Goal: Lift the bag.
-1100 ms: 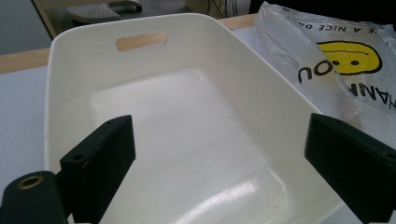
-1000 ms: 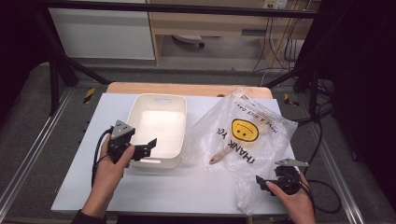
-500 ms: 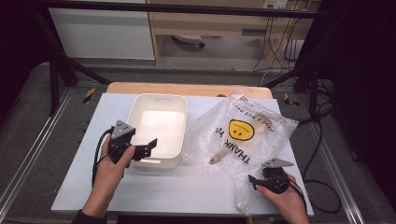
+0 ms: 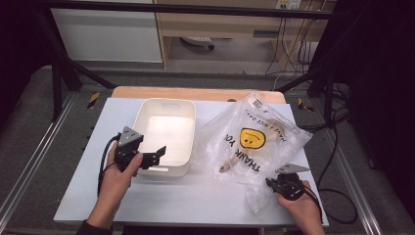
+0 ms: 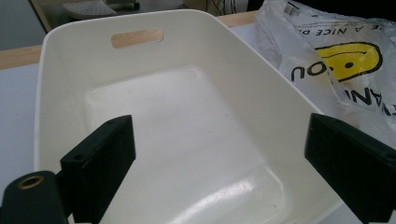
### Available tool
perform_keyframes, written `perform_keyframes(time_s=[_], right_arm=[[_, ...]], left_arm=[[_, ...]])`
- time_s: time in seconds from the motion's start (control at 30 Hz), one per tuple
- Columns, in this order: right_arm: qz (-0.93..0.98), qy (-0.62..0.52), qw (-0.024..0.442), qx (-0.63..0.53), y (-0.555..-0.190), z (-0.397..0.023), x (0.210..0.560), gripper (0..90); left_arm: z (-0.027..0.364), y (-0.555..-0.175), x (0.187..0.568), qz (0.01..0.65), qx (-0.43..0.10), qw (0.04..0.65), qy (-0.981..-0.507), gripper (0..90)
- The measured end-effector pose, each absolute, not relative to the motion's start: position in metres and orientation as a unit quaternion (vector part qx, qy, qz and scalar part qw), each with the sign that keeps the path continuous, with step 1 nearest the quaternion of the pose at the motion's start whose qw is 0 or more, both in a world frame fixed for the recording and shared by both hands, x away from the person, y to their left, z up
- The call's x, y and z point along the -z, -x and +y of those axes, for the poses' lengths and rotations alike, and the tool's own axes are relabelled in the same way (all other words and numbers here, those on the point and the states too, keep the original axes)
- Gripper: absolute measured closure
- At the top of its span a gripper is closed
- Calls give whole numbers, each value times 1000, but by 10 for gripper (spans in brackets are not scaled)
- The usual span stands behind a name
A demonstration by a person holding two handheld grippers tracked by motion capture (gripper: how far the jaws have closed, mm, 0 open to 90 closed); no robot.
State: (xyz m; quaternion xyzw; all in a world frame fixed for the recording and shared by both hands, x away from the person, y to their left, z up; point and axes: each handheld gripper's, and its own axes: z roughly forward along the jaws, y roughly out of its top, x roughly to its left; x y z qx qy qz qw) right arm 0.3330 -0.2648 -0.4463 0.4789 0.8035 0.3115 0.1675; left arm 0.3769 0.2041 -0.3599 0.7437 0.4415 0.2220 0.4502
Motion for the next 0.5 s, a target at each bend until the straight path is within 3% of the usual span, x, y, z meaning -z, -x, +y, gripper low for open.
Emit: perform_keyframes(time_s=[0.5], right_arm=[[801,-493,201,-274,-333,-301,442,900]], left_arm=[[202,-374,355,436,-224,455,-743,86]])
